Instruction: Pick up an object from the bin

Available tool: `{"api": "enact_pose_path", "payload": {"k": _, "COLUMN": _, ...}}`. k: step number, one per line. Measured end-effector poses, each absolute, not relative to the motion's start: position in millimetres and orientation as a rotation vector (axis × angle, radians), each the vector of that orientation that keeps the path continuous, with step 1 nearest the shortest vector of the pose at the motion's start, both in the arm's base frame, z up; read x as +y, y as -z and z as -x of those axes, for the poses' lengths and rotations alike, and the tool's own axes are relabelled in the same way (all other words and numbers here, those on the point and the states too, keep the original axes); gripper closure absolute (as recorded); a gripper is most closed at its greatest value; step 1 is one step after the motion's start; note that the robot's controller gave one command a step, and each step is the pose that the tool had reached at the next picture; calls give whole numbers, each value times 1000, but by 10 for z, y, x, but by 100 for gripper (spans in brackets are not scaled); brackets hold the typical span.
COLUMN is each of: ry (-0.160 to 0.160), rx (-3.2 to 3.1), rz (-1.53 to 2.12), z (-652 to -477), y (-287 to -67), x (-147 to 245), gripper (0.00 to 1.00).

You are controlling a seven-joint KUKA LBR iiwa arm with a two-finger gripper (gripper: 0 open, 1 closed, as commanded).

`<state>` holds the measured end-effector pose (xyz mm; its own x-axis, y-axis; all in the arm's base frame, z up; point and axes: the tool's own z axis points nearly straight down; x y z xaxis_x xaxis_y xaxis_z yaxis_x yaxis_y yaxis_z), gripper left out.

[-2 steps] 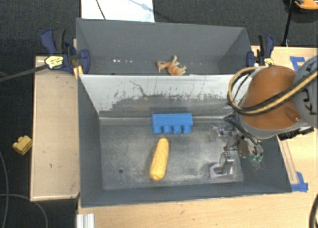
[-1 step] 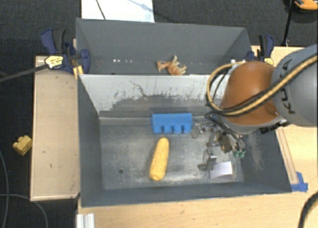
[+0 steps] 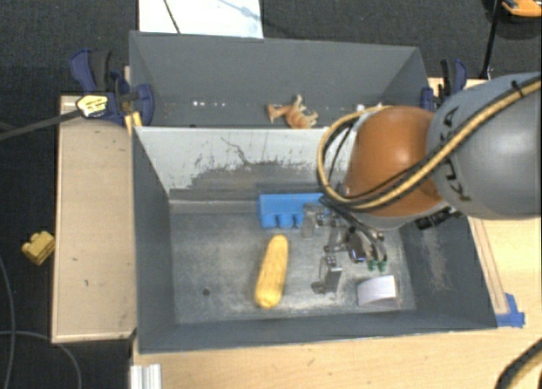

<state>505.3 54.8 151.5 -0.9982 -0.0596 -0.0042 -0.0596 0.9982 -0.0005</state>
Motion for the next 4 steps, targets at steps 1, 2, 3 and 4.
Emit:
{"api": "enact_pose_path", "payload": {"k": 1, "ry": -6, "rx": 3129, "rz": 171, "z": -4902, "y": -1116, "x": 750, "gripper": 0}}
{"api": "enact_pose_path", "payload": {"k": 2, "ry": 0, "rx": 3137, "rz": 179, "z": -5310, "y": -828, "x": 963, "gripper": 0}}
{"api": "enact_pose_path", "payload": {"k": 3, "ry": 0, "rx": 3104, "rz": 411, "z": -5401, "y": -776, "x": 1215, "gripper": 0}}
{"api": "enact_pose_path", "payload": {"k": 4, "ry": -2, "rx": 2988, "rz": 966, "z": -5289, "y": -769, "x": 1351, "gripper": 0}}
